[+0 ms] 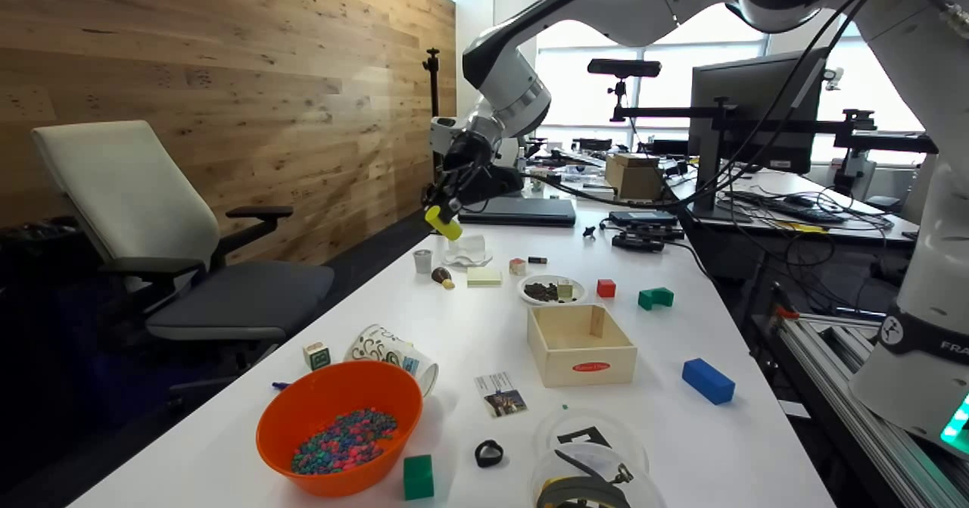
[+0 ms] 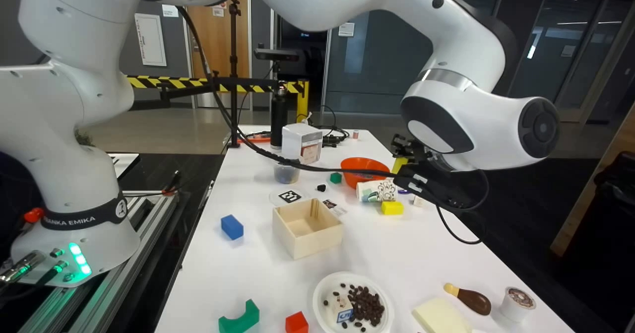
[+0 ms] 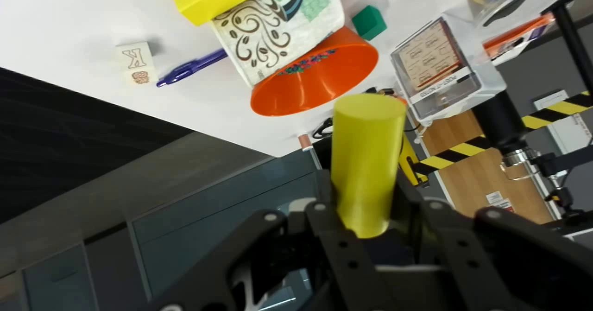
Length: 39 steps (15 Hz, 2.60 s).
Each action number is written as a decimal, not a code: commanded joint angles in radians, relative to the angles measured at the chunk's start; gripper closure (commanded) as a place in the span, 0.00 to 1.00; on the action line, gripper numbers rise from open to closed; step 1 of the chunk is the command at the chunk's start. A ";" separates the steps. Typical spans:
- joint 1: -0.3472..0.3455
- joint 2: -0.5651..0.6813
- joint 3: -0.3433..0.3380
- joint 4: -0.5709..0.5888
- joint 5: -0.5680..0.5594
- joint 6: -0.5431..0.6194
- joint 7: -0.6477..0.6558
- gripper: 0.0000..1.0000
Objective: Put the right yellow block upright
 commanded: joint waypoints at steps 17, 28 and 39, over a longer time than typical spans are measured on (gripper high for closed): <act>0.147 0.224 -0.059 0.091 0.580 0.344 -0.239 0.92; 0.203 0.311 -0.098 0.119 0.818 0.463 -0.508 0.92; 0.223 0.345 -0.115 0.142 0.812 0.437 -0.421 0.92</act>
